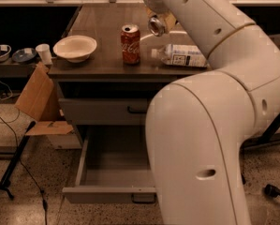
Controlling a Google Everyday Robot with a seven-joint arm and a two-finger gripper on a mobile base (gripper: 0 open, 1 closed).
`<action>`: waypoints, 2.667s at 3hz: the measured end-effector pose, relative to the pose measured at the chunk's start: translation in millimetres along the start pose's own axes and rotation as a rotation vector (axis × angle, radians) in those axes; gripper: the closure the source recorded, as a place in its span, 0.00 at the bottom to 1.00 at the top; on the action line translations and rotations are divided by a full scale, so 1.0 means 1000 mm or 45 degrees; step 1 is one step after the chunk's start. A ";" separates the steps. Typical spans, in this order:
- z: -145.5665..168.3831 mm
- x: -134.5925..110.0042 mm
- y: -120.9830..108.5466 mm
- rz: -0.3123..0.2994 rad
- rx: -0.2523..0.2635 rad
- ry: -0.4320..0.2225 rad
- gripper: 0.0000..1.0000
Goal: Pick pepsi can from middle drawer and place on counter
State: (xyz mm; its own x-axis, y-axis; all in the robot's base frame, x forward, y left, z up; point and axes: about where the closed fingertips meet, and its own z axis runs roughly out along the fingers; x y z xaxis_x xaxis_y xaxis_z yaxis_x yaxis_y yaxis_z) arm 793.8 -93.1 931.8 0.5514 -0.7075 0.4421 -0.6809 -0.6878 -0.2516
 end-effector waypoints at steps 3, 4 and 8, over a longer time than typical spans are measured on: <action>-0.003 -0.002 -0.030 0.160 0.340 -0.293 1.00; 0.001 -0.009 -0.038 0.151 0.361 -0.340 1.00; 0.017 -0.027 -0.051 0.147 0.333 -0.402 0.39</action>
Offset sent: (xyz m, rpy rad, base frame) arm 0.0233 0.0108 0.0329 0.4418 -0.0926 0.0659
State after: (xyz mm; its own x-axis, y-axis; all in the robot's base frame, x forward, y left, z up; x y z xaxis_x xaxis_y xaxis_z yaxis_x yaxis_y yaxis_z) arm 821.9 -41.6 918.3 0.6271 -0.7692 0.1227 -0.6242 -0.5905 -0.5116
